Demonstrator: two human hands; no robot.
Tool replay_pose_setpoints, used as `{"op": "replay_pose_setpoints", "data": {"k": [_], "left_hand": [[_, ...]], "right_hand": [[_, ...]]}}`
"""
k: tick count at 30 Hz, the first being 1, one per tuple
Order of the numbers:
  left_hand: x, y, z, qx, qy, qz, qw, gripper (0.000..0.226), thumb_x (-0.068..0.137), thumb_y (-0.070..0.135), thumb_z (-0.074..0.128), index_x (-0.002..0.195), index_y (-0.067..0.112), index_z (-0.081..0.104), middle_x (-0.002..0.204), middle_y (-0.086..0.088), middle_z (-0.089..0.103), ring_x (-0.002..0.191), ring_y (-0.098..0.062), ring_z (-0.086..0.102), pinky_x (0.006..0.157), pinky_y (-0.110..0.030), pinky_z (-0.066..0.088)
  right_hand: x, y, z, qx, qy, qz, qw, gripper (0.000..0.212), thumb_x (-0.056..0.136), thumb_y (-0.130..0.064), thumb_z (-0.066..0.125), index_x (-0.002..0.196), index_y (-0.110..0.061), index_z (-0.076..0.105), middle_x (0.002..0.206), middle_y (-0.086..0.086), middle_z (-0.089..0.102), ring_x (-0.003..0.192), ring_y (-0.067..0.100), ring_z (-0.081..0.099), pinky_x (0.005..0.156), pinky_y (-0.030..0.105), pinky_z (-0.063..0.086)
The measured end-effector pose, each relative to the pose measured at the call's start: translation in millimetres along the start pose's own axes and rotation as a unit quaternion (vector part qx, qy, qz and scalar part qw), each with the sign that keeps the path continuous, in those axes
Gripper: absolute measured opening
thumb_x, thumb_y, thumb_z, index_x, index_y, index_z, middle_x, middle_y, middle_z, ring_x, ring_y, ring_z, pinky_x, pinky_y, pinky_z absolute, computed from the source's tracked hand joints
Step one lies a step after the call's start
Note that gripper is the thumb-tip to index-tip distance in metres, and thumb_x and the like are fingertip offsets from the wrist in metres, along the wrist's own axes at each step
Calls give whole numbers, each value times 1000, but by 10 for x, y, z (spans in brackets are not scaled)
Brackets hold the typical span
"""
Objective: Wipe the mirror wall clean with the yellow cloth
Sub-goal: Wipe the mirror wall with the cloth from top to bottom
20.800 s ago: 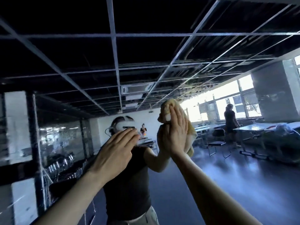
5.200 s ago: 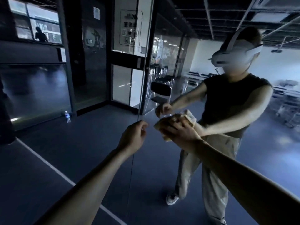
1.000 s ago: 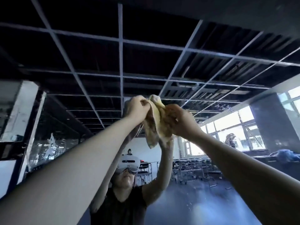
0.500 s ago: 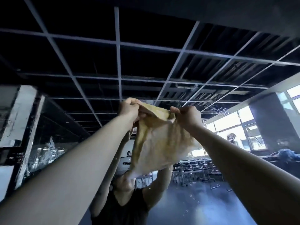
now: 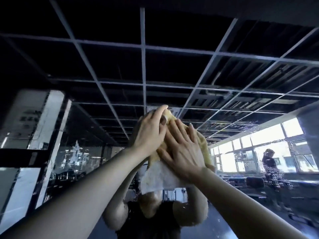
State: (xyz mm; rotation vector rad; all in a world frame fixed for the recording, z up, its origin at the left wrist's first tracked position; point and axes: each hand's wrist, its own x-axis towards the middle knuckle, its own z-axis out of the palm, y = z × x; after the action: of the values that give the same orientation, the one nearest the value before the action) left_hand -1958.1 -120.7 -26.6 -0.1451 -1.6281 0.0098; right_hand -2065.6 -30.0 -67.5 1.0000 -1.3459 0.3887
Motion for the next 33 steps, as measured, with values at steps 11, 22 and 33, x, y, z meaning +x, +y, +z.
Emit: {"op": "replay_pose_setpoints", "data": {"k": [11, 22, 33], "left_hand": [[-429, -263, 296, 252, 0, 27, 967, 57, 97, 42, 17, 146, 16, 25, 153, -8, 24, 142, -21, 18, 115, -34, 4], [-437, -228, 275, 278, -10, 21, 960, 57, 96, 35, 11, 147, 11, 21, 154, -11, 22, 143, -23, 15, 116, -36, 3], [-418, 45, 423, 267, -25, -10, 963, 65, 87, 33, 20, 145, 3, 26, 154, -16, 19, 144, -28, 10, 117, -40, -2]], "right_hand": [[-57, 328, -96, -7, 64, 134, 989, 53, 93, -31, 34, 145, -22, 35, 154, -3, 24, 144, 21, 16, 116, 38, -4], [-229, 1061, -276, -54, 47, 115, 991, 56, 90, -32, 24, 144, -21, 38, 151, 2, 34, 140, 26, 28, 114, 49, 18], [129, 692, -203, -23, 27, -10, 999, 47, 97, -35, 31, 139, -21, 47, 146, 1, 44, 135, 28, 38, 110, 38, 17]]}}
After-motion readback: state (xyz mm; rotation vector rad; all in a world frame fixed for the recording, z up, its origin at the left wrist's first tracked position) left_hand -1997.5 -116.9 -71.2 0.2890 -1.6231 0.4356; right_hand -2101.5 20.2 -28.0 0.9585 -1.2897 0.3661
